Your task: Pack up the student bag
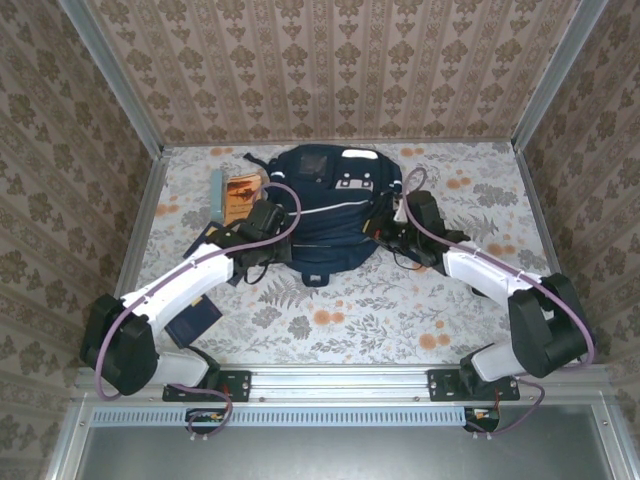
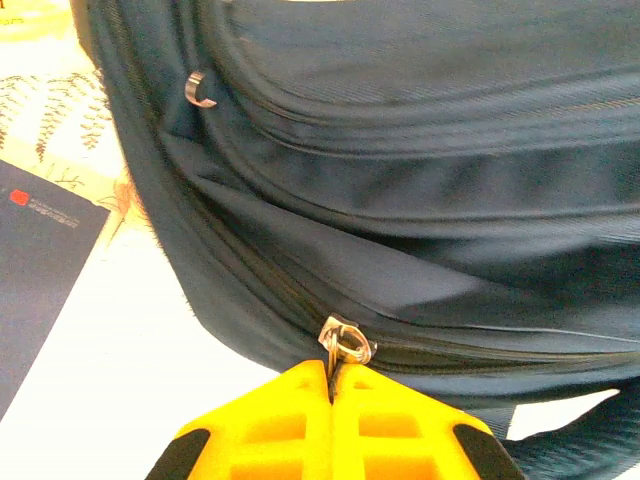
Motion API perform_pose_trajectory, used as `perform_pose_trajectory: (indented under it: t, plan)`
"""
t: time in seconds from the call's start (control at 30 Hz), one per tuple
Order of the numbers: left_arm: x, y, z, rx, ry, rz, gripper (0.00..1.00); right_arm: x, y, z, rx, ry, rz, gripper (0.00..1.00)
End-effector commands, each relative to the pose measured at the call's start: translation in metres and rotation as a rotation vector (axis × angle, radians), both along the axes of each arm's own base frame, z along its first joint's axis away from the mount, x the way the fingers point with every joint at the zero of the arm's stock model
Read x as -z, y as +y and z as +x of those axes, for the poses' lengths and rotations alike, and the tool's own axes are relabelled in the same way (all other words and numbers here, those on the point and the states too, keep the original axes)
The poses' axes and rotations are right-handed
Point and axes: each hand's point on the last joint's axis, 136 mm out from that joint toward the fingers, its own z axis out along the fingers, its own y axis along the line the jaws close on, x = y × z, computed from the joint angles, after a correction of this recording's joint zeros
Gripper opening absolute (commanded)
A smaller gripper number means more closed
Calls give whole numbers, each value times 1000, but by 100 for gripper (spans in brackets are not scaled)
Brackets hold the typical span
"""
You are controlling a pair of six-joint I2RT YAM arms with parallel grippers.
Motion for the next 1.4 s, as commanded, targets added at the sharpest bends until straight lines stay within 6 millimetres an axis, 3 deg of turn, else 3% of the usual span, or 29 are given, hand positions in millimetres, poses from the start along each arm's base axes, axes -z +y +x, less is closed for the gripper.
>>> perform_pose_trajectory:
  t: [0.0,0.17,0.5,0.67,0.77,0.93,0.97,1.07,1.13,1.23,1.37]
  plan:
    - [9,26,10,-36,-24,90,0,-7,-42,6,97,-50,-94,2]
    - [15,14,26,12,-44,67,0,-5,-61,9,109,-44,-122,3]
    - [27,-22,35,123,-29,-30,0,-8,-69,3,90,-35,-147,6]
    - [27,-26,22,197,-10,-57,30,-5,-65,3,70,-19,-135,5]
    - [27,-28,17,189,29,-121,45,-1,-74,8,87,2,-152,6]
    - [29,-39,19,199,43,-179,53,12,-104,23,157,60,-183,6]
    - [30,-40,19,207,44,-183,54,13,-110,24,170,71,-197,10]
    - [31,-44,19,238,44,-187,58,10,-119,22,195,93,-235,44]
    - [30,-46,18,256,38,-194,60,10,-128,15,243,119,-262,58]
    - [30,-45,18,253,35,-191,62,2,-141,-5,321,148,-312,60]
    - [33,-39,22,217,32,-186,63,-7,-118,-23,314,158,-309,62]
